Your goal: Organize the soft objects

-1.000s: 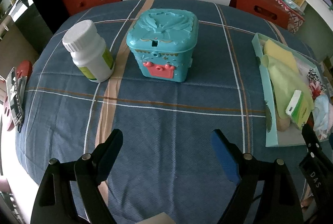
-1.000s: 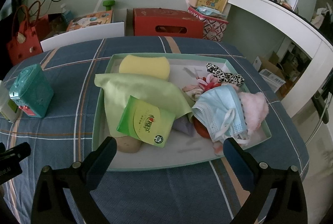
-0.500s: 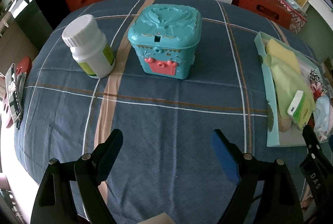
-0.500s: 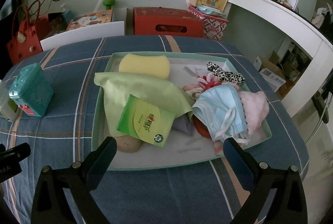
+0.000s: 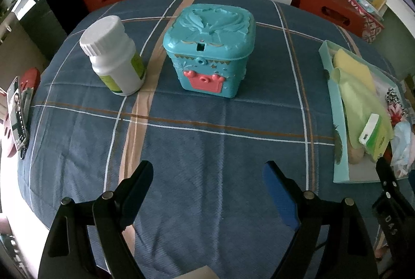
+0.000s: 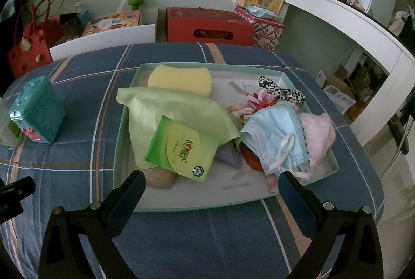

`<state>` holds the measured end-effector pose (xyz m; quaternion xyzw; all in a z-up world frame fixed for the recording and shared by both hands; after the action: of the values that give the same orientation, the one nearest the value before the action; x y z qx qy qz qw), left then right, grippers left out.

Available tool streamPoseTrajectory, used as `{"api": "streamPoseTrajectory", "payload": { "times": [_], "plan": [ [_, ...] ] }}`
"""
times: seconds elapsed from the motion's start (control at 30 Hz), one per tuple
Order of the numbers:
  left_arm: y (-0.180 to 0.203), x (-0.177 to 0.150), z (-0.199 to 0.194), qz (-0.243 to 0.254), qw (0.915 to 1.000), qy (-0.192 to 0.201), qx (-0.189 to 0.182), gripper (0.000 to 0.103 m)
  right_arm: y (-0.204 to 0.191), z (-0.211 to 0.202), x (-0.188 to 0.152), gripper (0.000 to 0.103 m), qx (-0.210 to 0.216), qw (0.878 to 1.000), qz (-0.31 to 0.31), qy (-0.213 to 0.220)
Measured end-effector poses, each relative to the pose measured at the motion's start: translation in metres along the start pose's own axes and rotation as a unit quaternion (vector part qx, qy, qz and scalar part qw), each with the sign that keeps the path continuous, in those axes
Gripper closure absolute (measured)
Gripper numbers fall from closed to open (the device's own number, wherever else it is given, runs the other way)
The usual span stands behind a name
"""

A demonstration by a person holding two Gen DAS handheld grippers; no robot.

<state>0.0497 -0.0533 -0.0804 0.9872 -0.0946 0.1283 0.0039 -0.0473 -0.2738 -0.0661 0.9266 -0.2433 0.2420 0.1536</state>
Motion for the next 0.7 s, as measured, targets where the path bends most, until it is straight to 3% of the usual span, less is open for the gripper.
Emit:
{"api": "streamPoseTrajectory", "payload": {
  "times": [0.7],
  "plan": [
    [-0.0082, 0.0031, -0.0040, -0.018, 0.9998, 0.007, 0.006, 0.016, -0.0001, 0.0014, -0.0010, 0.000, -0.002, 1.000, -0.003, -0.001]
  ]
}}
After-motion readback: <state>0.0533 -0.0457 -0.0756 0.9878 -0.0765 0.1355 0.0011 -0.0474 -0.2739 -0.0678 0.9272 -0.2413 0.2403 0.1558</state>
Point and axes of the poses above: each gripper's, at about its wrist camera, not at the fingertips, and z roughly the way its jaws point, y to its right, x to its top, the point moved 7 cm from there along z, roughly the way its jaws point, and after that the axes turned 8 degrees about -y, right-handed, at the moved point
